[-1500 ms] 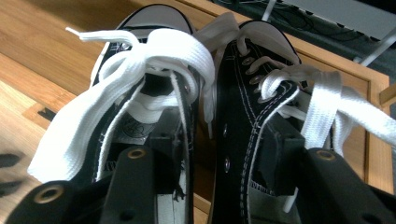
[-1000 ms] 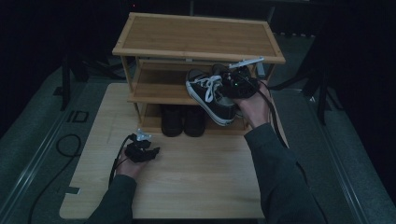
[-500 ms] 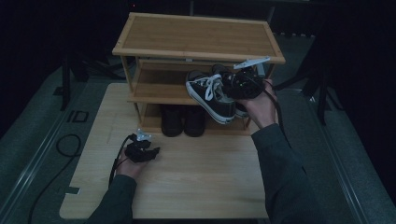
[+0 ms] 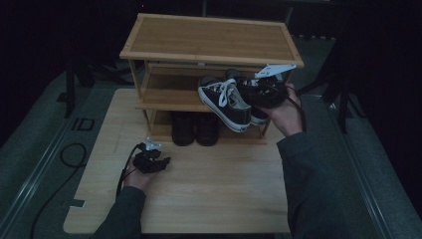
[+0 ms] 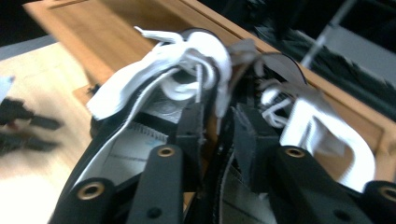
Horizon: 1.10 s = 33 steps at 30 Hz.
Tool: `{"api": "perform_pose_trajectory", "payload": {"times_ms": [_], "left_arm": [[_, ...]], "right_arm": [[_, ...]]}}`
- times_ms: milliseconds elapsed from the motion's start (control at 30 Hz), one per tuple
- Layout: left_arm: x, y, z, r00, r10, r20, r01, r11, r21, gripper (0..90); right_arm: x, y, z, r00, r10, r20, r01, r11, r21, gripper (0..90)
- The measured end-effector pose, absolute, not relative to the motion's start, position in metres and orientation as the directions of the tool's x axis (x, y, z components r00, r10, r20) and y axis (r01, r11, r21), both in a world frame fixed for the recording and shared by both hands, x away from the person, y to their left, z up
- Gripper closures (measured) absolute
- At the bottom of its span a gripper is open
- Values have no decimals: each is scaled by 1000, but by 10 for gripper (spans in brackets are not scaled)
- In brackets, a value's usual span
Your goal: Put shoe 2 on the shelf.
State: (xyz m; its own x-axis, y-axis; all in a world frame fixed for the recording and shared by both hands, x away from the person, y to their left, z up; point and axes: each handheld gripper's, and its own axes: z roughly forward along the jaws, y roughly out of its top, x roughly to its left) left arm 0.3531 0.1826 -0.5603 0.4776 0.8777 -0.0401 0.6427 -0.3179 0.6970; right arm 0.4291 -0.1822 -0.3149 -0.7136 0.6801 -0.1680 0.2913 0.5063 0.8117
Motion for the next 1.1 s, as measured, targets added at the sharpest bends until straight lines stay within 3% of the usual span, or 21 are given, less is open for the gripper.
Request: {"api": "perform_pose_trajectory", "payload": {"times_ms": [433, 633, 1100], "left_arm": [[353, 182, -560, 478, 877, -35, 643, -323, 695, 503], [354, 182, -557, 475, 879, -34, 660, -330, 674, 514], [346, 174, -516, 542, 839, -51, 608, -350, 713, 605]], "right_arm": [[425, -197, -312, -834, 505, -221, 105, 538, 836, 824], [424, -206, -307, -863, 462, -205, 83, 528, 845, 898], [404, -213, -307, -891, 393, -225, 42, 566, 823, 900]]}}
